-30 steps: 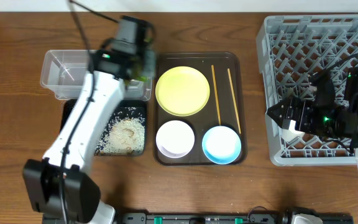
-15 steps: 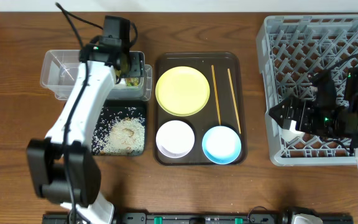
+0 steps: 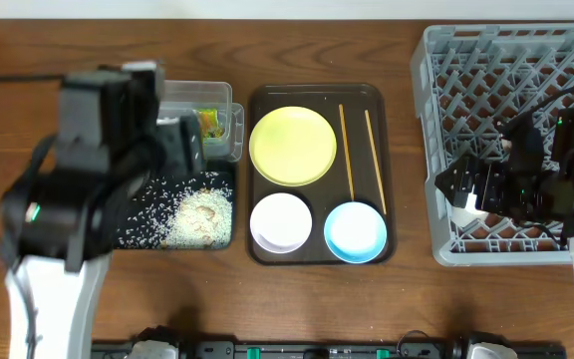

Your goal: Sort waste into correct bins and load items into the dishwasher rack

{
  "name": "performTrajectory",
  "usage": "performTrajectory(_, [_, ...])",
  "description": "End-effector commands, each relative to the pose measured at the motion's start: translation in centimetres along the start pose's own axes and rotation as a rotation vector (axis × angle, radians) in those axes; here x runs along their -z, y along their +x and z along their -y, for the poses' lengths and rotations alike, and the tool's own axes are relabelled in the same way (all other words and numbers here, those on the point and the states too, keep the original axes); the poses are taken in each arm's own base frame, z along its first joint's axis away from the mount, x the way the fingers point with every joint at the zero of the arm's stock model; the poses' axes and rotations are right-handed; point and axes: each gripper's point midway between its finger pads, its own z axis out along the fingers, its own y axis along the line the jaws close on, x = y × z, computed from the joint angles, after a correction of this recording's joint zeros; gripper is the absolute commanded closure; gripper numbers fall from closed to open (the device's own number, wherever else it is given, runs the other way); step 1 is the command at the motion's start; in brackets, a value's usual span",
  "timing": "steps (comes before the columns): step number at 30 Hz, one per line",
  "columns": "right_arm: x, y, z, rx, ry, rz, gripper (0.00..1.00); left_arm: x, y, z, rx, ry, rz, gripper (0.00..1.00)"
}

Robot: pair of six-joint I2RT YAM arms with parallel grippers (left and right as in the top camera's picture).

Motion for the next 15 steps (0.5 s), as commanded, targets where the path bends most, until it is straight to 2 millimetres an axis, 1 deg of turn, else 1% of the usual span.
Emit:
performTrajectory(1, [0.4,-0.3,-0.4,0.022,-0.002,0.016,0.01,2.2,0.2,0.0,0.001,0.015,0.043,0.14])
performTrajectory(4, [0.4,-0.3,-0.4,0.022,-0.002,0.016,0.01,3.8,0.2,0.1,-0.001,0.023,0.089,0.13])
performTrajectory(8, [0.4,-0.3,-0.4,0.022,-0.002,0.016,0.01,5.3,0.3,0.1,-0.003,0.031,0.130,0.13])
performTrajectory(15, [0.4,-0.3,-0.4,0.022,-0.002,0.016,0.01,6.1,0.5,0.1,-0.004,0.035,0.152,0.12])
